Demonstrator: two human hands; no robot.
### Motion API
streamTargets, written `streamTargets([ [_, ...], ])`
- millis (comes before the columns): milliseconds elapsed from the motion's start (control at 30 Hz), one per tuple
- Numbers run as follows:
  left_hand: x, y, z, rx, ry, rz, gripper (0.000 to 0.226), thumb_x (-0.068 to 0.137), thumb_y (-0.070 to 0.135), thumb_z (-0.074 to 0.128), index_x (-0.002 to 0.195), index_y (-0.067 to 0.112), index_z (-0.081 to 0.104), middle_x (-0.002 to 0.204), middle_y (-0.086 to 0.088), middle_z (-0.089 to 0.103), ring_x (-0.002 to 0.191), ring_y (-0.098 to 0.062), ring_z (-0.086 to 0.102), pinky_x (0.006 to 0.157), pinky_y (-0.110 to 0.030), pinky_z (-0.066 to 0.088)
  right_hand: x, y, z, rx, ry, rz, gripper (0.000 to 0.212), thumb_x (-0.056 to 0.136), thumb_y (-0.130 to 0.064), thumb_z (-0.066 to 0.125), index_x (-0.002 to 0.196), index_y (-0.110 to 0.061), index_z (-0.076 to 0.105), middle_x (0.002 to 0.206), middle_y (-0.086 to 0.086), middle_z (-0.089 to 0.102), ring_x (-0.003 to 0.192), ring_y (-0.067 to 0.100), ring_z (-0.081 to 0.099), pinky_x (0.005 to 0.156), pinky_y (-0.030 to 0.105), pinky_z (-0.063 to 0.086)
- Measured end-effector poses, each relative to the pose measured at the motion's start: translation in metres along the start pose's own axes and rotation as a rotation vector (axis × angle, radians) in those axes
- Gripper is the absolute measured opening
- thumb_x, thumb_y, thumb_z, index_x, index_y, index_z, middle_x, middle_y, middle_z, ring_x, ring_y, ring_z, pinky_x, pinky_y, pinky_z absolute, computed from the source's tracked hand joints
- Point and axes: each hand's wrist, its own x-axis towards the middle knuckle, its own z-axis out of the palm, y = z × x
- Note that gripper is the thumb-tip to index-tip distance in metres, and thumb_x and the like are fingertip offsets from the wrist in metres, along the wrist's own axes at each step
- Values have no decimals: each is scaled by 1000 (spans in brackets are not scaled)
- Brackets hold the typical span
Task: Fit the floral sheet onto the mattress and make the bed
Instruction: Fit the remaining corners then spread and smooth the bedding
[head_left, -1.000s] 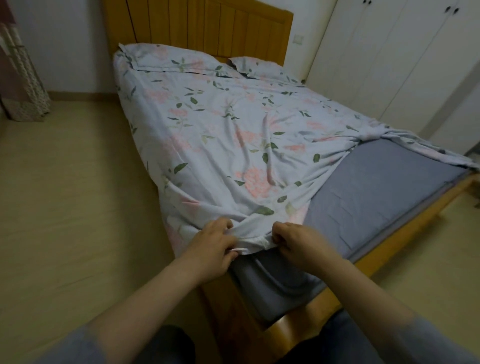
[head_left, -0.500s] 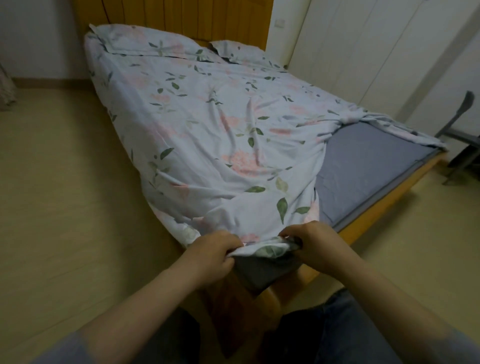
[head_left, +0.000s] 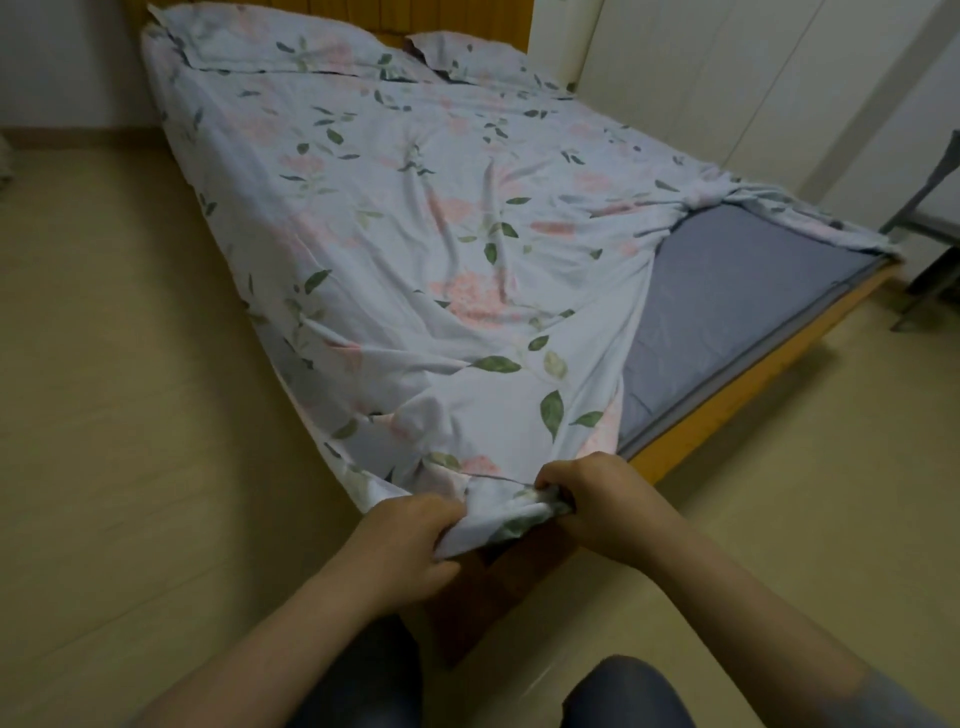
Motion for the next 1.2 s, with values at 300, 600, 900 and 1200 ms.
streamTargets([
  [300, -33, 6, 29, 94, 306, -6, 28, 77, 43, 60, 61, 20, 61, 87, 7, 48, 78, -6, 43, 62, -19, 41, -4, 10, 10, -120, 21, -163, 27, 80, -35, 67, 105, -32, 60, 96, -12, 55, 83, 6, 49, 62, 9, 30],
  [600, -33, 14, 34, 121, 255, -226, 19, 80, 35, 55, 70, 20, 62, 83, 7, 52, 79, -8, 45, 67, -22, 38, 9, 47, 12, -239, 190, -221, 27, 78, -26, 62, 103, -26, 50, 111, -4, 55, 108, 18, 50, 109, 38, 29],
  [900, -18, 45, 28, 258, 161, -277, 27, 81, 50, 53, 83, 25, 43, 89, 5, 40, 84, -13, 40, 67, -27, 31, 17, 50, 13, -28, 240, -190, 14, 88, -23, 59, 97, -12, 59, 98, 5, 61, 87, 24, 54, 82, 38, 45],
  [1200, -13, 99, 19, -35, 199, -216, 7, 83, 23, 53, 80, 29, 50, 85, 1, 57, 83, -22, 56, 56, -26, 33, -58, 7, 16, -55, 205, -344, 10, 84, -23, 61, 86, -15, 55, 83, 4, 61, 71, 23, 58, 56, 22, 34],
])
